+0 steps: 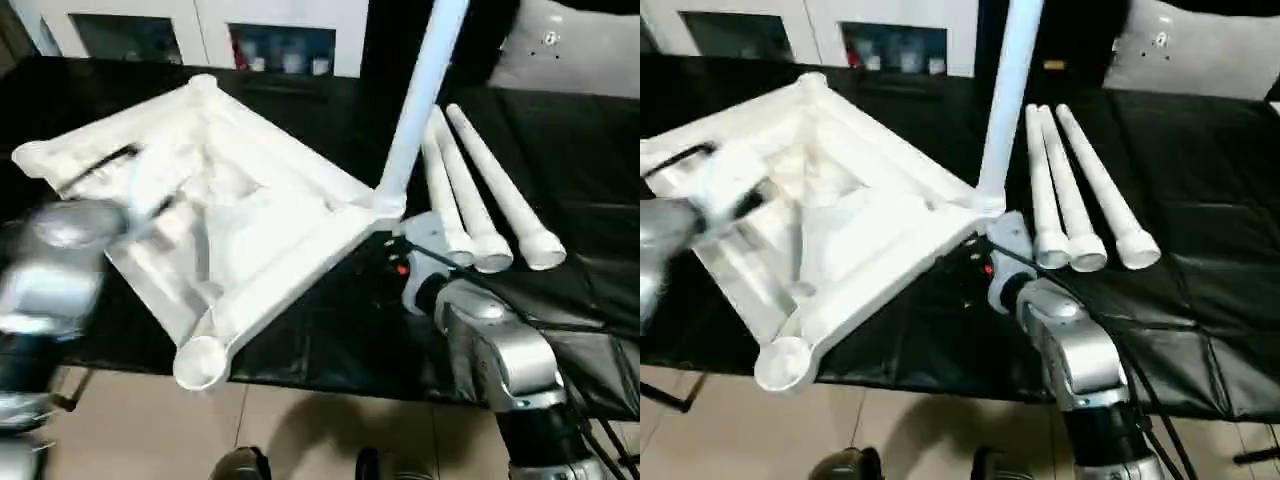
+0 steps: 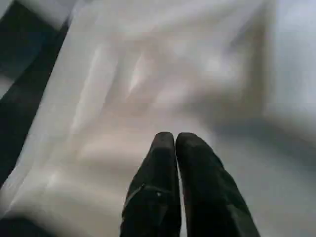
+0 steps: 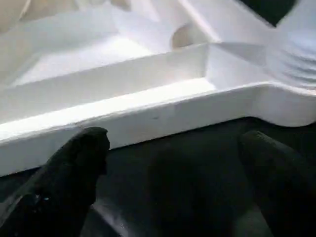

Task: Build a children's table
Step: Rotate table base

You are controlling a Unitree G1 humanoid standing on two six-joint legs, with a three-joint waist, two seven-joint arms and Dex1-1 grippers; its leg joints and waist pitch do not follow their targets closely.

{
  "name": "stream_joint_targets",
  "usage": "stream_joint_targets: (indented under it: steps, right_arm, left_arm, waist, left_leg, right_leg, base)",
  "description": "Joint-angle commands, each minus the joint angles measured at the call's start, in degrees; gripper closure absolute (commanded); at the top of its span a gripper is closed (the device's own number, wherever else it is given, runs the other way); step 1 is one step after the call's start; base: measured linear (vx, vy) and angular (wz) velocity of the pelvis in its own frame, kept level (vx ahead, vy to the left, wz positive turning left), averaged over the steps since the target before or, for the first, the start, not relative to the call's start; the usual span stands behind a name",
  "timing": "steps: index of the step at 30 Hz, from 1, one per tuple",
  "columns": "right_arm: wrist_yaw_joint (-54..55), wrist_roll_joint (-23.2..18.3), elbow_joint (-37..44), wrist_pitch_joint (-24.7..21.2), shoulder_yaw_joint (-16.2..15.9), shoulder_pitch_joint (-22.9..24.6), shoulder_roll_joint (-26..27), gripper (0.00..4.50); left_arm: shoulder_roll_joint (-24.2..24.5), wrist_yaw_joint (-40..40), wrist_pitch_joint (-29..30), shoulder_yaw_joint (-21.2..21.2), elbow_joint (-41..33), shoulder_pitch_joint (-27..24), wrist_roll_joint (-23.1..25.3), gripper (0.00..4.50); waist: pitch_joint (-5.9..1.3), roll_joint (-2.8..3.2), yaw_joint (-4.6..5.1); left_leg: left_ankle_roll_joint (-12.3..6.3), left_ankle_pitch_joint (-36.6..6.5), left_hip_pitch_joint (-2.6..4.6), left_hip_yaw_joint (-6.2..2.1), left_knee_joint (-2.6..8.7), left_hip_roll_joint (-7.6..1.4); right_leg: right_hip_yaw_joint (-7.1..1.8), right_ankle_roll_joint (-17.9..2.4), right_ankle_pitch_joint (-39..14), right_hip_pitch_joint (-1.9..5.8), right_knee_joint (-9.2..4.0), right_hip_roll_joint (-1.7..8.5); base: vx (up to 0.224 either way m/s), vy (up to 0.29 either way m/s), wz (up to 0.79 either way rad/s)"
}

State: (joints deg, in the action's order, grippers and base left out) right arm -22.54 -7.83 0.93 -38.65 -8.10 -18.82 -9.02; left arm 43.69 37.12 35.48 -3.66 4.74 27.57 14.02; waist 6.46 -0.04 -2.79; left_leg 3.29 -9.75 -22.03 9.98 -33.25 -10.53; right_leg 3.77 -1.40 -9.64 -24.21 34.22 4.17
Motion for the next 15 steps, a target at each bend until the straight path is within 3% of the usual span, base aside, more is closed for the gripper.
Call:
stream_joint_targets:
  steps: [1,4,10,15]
  right_arm:
    - [-0.29,1.44,-1.06,-2.19,-0.82,-0.44,-0.85,0.0]
    - [0.3,2.13,-3.74,-1.82,-1.69,-1.77,-0.41,0.0]
    - [1.03,3.12,-8.81,-0.43,-2.73,-4.34,0.18,0.0]
    - [1.45,3.8,-14.24,2.45,-2.52,-6.51,1.77,0.0]
  left_arm:
    - [2.19,1.4,2.57,-0.8,-2.03,-0.96,1.76,4.34]
    - [1.8,1.86,3.71,-1.43,-2.17,-2.73,0.15,4.34]
    - [-0.51,4.21,4.3,-3.7,-1.47,-5.09,-1.13,4.34]
    - [0.15,9.42,5.87,-8.53,-3.13,-8.13,-2.13,4.34]
  waist:
    - [-4.37,0.84,0.14]
    - [-4.44,0.81,-0.38]
    - [-4.65,0.64,-0.37]
    - [-4.61,0.62,-0.15]
  left_leg:
    - [0.32,-8.73,1.6,-0.6,3.99,-2.26]
    - [1.73,-11.84,2.03,-0.63,4.0,-2.27]
    - [1.91,-12.05,1.48,-0.74,3.88,-2.03]
    - [1.79,-13.15,1.28,-0.87,3.92,-2.05]
  right_leg:
    - [-2.88,-11.21,-9.8,2.94,-2.92,3.25]
    - [-3.08,-11.0,-12.55,2.79,-3.24,3.72]
    - [-3.17,-10.85,-12.34,3.01,-3.21,3.77]
    - [-3.15,-10.71,-13.97,3.16,-3.29,3.85]
  base:
    - [0.0,0.0,0.0]
    - [0.0,0.0,0.0]
    - [0.0,0.0,0.0]
    - [0.0,0.0,0.0]
